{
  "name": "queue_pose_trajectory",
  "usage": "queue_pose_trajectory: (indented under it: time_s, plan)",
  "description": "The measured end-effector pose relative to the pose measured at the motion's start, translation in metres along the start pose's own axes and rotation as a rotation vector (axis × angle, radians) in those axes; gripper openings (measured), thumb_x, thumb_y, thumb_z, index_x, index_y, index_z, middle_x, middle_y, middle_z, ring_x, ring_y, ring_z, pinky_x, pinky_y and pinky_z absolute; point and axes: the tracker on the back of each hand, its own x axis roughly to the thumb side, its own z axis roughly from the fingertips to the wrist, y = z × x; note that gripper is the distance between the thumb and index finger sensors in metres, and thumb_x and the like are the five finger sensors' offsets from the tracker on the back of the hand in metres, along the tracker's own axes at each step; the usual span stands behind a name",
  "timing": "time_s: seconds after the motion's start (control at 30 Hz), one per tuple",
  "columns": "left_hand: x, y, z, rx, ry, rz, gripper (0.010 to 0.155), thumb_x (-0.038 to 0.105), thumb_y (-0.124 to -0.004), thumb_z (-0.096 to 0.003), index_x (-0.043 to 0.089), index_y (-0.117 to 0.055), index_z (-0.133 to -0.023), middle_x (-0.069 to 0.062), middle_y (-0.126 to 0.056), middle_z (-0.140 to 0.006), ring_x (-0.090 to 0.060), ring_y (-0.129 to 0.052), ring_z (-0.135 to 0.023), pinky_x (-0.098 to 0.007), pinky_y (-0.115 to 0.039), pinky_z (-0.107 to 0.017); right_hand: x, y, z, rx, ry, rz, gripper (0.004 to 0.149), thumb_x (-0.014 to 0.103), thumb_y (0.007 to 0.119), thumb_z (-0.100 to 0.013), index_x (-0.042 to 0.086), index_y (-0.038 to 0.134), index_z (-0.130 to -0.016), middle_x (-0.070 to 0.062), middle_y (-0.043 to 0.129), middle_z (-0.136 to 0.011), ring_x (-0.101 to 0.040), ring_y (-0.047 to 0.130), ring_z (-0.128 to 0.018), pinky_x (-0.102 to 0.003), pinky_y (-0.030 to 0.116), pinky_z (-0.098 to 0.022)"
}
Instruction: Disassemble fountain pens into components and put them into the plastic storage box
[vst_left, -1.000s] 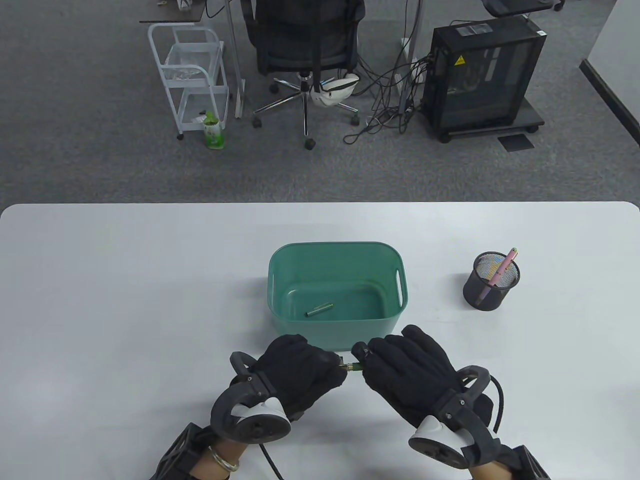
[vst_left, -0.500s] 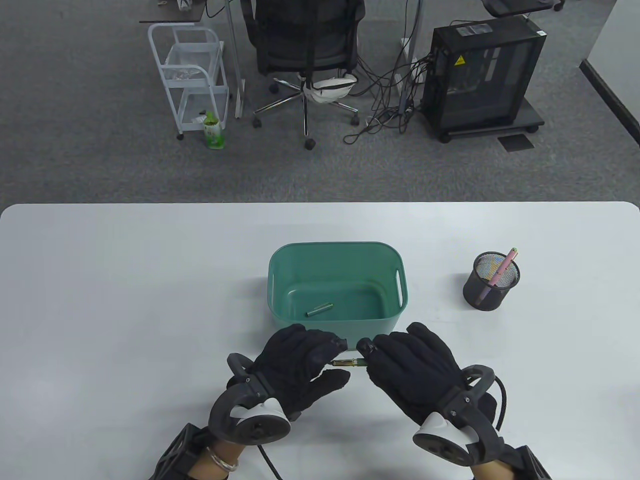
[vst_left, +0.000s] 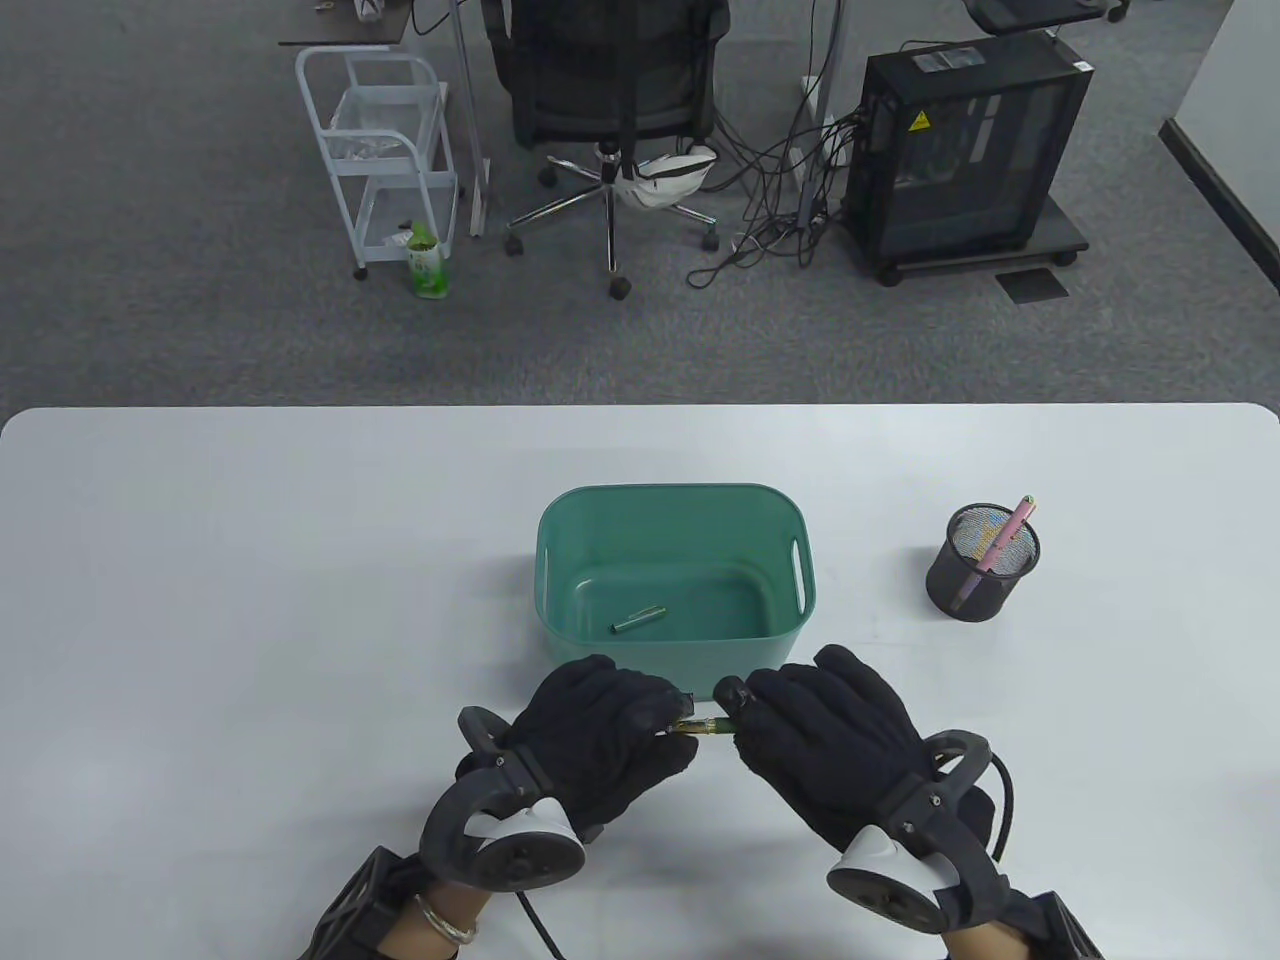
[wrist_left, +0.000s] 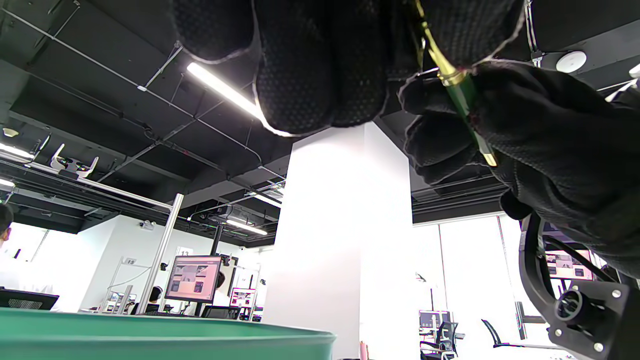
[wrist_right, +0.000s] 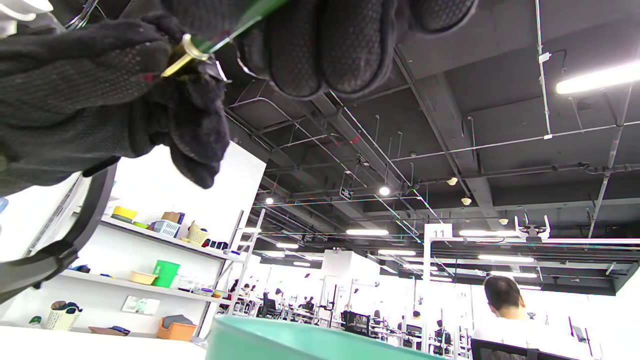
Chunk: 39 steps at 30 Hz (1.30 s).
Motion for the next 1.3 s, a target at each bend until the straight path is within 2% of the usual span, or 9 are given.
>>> queue_pose_trajectory:
  time_s: [0.5, 0.77, 0.93, 1.03, 1.1, 1.3]
  plan:
    - [-0.0009, -0.0003, -0.0006, 0.009, -0.001, 0.014, 0.048, 0.048, -0.059, -0.0668, 0.012, -0.089, -0.079, -0.003, -0.105, -0.065, -0.02, -0.104, -0.053, -0.046, -0.078, -0.06, 0.0012, 0.0001, -0.0002, 0.001, -0.006, 0.0, 0.045, 0.046, 0.067, -0.055, 0.032, 0.08, -0.096, 0.008, 0.085, -0.089, -0.012, 0.085, -0.08, -0.046, 0.06, -0.077]
    - [-0.0019, 0.0002, -0.0005, 0.019, 0.004, 0.018, 0.051, 0.048, -0.056, -0.0669, 0.012, -0.092, -0.075, -0.003, -0.107, -0.06, -0.02, -0.105, -0.048, -0.046, -0.08, -0.057, 0.0022, 0.0005, -0.0003, 0.003, -0.011, 0.002, 0.045, 0.046, 0.067, -0.055, 0.032, 0.08, -0.096, 0.008, 0.085, -0.089, -0.012, 0.085, -0.08, -0.046, 0.06, -0.077]
    - [-0.0025, 0.0008, 0.0005, 0.027, 0.009, 0.018, 0.053, 0.052, -0.056, -0.067, 0.013, -0.087, -0.085, -0.005, -0.103, -0.073, -0.023, -0.102, -0.061, -0.048, -0.076, -0.063, 0.0018, 0.0001, -0.0004, 0.002, -0.006, 0.001, 0.045, 0.046, 0.067, -0.055, 0.032, 0.08, -0.096, 0.008, 0.085, -0.089, -0.012, 0.085, -0.08, -0.046, 0.06, -0.077]
    - [-0.0024, 0.0009, 0.001, 0.03, 0.007, 0.016, 0.055, 0.055, -0.058, -0.0662, 0.014, -0.077, -0.098, -0.007, -0.097, -0.085, -0.025, -0.098, -0.07, -0.049, -0.072, -0.067, 0.0014, 0.0001, -0.0002, 0.001, -0.004, 0.0, 0.045, 0.046, 0.067, -0.055, 0.031, 0.08, -0.096, 0.008, 0.085, -0.089, -0.012, 0.085, -0.08, -0.046, 0.06, -0.077]
    - [-0.0019, 0.0011, 0.0011, 0.033, 0.006, 0.011, 0.055, 0.055, -0.062, -0.0656, 0.015, -0.072, -0.102, -0.007, -0.093, -0.09, -0.025, -0.096, -0.074, -0.05, -0.07, -0.069, 0.0014, 0.0002, -0.0002, 0.001, -0.004, 0.002, 0.045, 0.046, 0.067, -0.055, 0.032, 0.08, -0.096, 0.008, 0.085, -0.089, -0.012, 0.085, -0.08, -0.046, 0.06, -0.077]
    - [0.0, 0.0011, 0.0012, 0.029, -0.005, -0.004, 0.053, 0.053, -0.069, -0.0642, 0.016, -0.068, -0.102, -0.006, -0.089, -0.095, -0.023, -0.094, -0.077, -0.049, -0.069, -0.071, 0.0011, 0.0002, -0.0002, 0.0, -0.003, 0.001, 0.045, 0.046, 0.067, -0.055, 0.031, 0.08, -0.096, 0.008, 0.085, -0.089, -0.012, 0.085, -0.08, -0.046, 0.06, -0.077]
